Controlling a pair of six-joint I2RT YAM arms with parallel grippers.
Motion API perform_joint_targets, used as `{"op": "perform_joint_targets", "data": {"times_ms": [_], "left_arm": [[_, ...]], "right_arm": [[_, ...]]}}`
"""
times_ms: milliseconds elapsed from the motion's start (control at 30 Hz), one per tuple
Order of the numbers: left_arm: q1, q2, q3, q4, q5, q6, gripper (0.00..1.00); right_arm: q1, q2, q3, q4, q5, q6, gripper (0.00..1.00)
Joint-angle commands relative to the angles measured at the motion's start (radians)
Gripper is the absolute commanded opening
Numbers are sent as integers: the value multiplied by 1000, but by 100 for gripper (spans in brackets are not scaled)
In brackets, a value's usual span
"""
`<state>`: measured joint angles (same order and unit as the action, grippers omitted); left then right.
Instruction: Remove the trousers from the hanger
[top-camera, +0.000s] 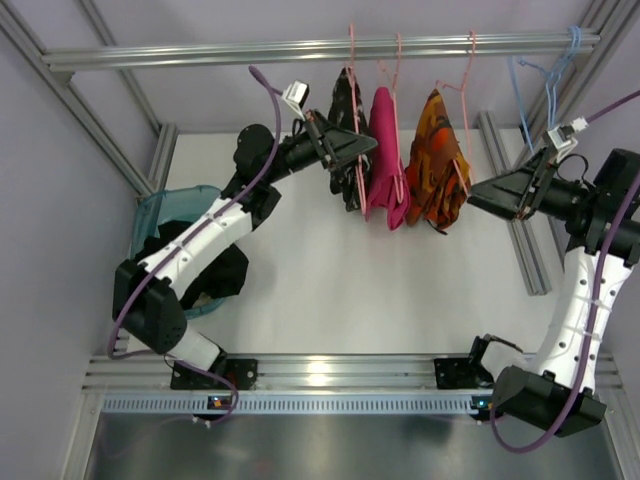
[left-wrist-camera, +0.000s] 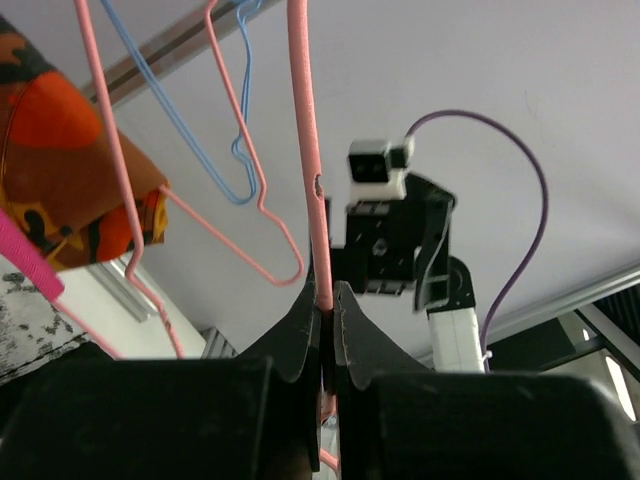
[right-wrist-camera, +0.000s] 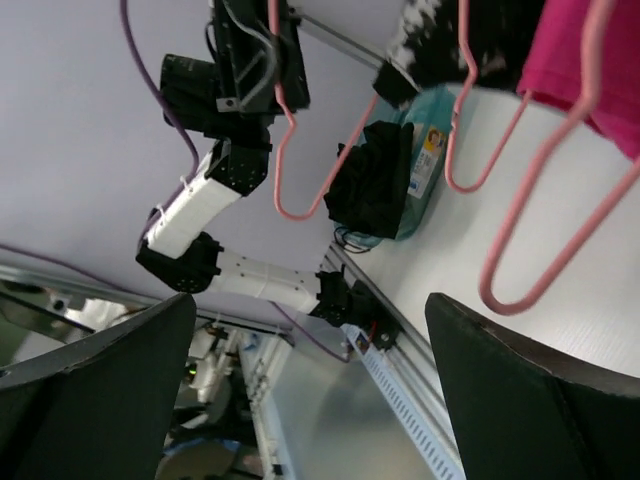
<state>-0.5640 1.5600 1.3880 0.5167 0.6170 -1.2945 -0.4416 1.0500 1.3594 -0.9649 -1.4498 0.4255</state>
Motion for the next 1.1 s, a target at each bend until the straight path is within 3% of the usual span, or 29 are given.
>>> {"op": "perform_joint_targets", "data": {"times_ms": [0, 33, 67, 200, 367, 500, 700, 933, 1067], "left_arm": [[-8, -161, -66, 210, 27, 96, 0], [-11, -188, -99, 210, 33, 103, 0], [-13, -199, -116, 210, 39, 110, 0], [-25, -259, -165, 178, 58, 162, 0], [-30, -322, -168, 140, 101, 207, 0], [-28, -359, -165, 34, 128, 264, 0], [-2, -357, -136, -49, 119, 279, 0], [15, -347, -115, -49, 119, 270, 0], [16, -348, -118, -49, 116, 261, 0]], "right_arm": [[29, -83, 5, 663, -43, 495, 100], [49, -99, -18, 922, -2, 711, 99], [73, -97, -32, 955, 21, 769, 99], [329, -36, 23, 942, 143, 734, 99], [431, 53, 26, 1047, 215, 785, 96], [541, 139, 73, 1260, 284, 875, 90], [746, 329, 177, 1341, 348, 894, 83], [851, 453, 251, 1379, 385, 891, 63], [885, 470, 221, 1385, 393, 891, 62]]}}
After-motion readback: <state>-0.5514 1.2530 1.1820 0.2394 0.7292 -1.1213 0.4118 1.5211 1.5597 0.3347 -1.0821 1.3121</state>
